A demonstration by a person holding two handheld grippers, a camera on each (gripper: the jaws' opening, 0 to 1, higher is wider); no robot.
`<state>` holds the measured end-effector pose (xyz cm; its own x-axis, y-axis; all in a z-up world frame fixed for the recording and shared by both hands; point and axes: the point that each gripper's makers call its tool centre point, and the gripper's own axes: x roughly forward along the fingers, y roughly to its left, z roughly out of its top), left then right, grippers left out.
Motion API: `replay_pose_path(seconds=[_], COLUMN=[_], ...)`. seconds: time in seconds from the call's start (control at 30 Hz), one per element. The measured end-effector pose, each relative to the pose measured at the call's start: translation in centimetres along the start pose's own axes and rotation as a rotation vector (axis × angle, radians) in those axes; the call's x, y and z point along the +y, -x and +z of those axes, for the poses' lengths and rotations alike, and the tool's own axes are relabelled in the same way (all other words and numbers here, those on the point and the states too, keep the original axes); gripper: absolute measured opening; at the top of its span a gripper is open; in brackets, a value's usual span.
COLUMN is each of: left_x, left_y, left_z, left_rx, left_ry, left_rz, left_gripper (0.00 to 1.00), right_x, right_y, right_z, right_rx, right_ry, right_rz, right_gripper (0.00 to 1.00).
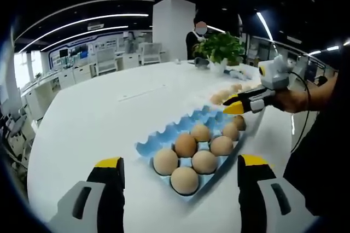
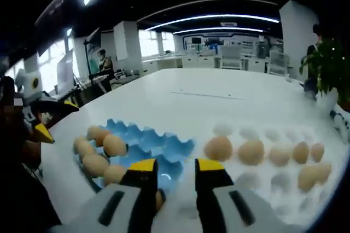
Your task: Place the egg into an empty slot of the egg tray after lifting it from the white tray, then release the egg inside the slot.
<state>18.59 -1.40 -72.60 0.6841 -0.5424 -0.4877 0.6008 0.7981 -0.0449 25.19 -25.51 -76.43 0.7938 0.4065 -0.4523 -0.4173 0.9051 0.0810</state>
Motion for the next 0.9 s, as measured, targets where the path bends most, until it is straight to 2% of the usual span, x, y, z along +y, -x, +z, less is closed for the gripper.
replay_pose_path(seconds=[0.13,0.27,0.37,0.43,0.5,0.53,0.57,0.6,0.73,0.9], left_x=[0.2,0.1,0.1,0.0,0.0,0.1,0.1,0.1,0.1,0.0], left_y=[0.0,0.0,0.0,-0.1,-0.1,0.0,0.0,0.0,-0.1,-0.1], left_z=[0.1,0.3,0.1,0.1,0.1,0.1,0.1,0.1,0.2,0.3], left_rx=[-0.003,-0.009,-0.005,-0.004,-0.002,-0.001,-0.002,-0.003,-0.004,-0.008], left_ry=[0.0,0.001,0.003,0.003,0.0,-0.002,-0.001,0.0,-0.002,0.0], left_rz=[0.004,0.004,0.001,-0.004,-0.001,0.001,0.0,0.0,-0.001,-0.002], left_gripper=[0.85,0.85,0.85,0.85,0.85,0.85,0.85,0.85,0.84,0.84], right_x=[-3.4,-7.8,-10.3,-12.6,-13.9,-14.3,-14.6,-14.8,-15.8,-16.5], right_y=[1.2,3.0,4.1,5.0,5.5,5.6,5.6,5.6,5.3,4.9], right_z=[-0.2,0.5,0.5,0.1,-0.4,-0.7,-0.2,-0.6,-1.2,-2.2], right_rx=[-0.003,-0.031,-0.037,-0.024,-0.015,-0.01,-0.037,-0.021,0.009,0.044], right_ry=[-0.013,0.028,-0.006,-0.01,-0.026,-0.041,-0.025,-0.056,-0.071,-0.056], right_rz=[-0.089,-0.246,-0.323,-0.401,-0.439,-0.447,-0.441,-0.451,-0.463,-0.469], right_gripper=[0.27,0.27,0.27,0.27,0.28,0.28,0.28,0.28,0.28,0.3])
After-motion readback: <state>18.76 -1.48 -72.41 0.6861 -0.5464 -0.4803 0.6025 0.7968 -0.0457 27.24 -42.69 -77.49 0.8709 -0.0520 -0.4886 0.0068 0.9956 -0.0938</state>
